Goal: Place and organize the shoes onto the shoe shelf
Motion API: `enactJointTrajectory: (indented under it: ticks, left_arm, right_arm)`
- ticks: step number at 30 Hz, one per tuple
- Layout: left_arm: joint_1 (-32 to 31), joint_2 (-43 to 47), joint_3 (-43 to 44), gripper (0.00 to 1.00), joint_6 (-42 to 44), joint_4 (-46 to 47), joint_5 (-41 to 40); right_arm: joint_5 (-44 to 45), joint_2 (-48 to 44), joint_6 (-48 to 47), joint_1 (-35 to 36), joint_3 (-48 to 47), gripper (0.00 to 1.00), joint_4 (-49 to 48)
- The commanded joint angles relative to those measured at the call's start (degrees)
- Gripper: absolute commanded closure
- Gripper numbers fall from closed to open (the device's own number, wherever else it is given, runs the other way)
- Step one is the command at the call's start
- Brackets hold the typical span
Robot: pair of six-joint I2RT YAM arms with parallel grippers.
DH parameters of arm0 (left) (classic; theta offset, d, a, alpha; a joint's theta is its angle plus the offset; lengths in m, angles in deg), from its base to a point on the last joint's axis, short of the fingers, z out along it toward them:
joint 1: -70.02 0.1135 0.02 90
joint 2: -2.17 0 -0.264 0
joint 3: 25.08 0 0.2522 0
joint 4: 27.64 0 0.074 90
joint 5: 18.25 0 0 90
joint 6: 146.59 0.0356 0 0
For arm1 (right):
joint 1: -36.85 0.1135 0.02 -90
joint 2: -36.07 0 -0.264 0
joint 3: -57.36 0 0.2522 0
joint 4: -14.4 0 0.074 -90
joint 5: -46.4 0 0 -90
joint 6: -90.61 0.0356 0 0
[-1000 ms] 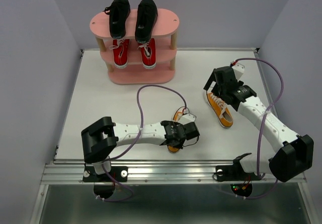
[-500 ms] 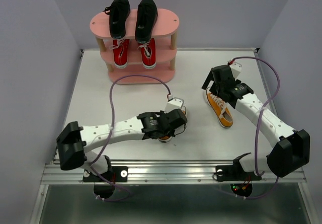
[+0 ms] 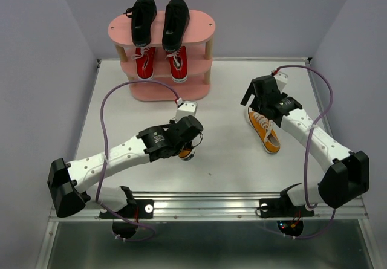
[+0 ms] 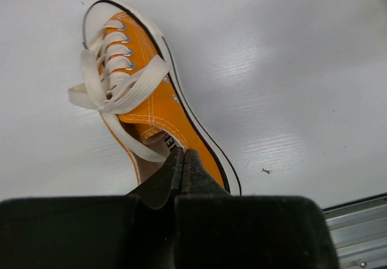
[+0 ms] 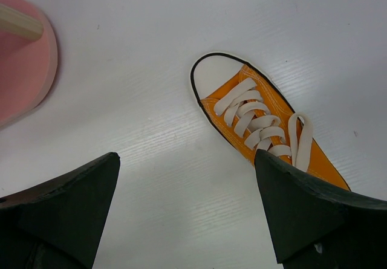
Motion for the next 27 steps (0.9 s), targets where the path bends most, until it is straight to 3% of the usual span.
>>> enactJointTrajectory:
  ticks: [1, 6, 13, 14, 16, 17, 19, 27]
  left_arm:
    - [-0.1, 2.7, -1.4, 1.00, 0.6, 3.3, -4.0]
    - [0.0, 2.7, -5.9, 1.00, 2.5, 8.1, -3.4]
    - [-0.1, -2.2, -11.2, 0.99, -4.0, 12.0, 4.4]
    - [-0.4, -2.8, -11.8, 0.76, -5.1, 12.1, 5.7]
    - [-1.1, -4.1, -12.1, 0.48, -7.4, 11.9, 5.9]
    - [-1.4, -4.3, -12.3, 0.29, -8.2, 11.8, 5.7]
    - [-1.8, -4.5, -12.7, 0.13, -10.0, 11.4, 5.4]
    - [-3.4, -4.0, -15.2, 0.01, -18.3, 9.4, 6.1]
  right_arm:
    - [-1.1, 0.9, -1.0, -0.4, -3.3, 0.01, -2.4]
    - [-1.5, 0.8, -1.4, -0.4, -3.4, 0.01, -2.5]
    - [-2.0, 1.0, -1.9, -0.4, -2.8, 0.01, -2.7]
    - [-2.2, 1.1, -2.0, -0.4, -2.8, 0.01, -2.6]
    - [-2.8, 1.4, -2.2, -0.4, -3.0, 0.01, -2.6]
    - [-3.0, 1.4, -2.4, -0.4, -3.1, 0.01, -2.7]
    - [-3.4, 1.8, -3.1, -0.4, -3.2, 0.01, -2.7]
    - [-4.8, 1.5, -4.3, -0.4, -3.4, 0.01, -2.7]
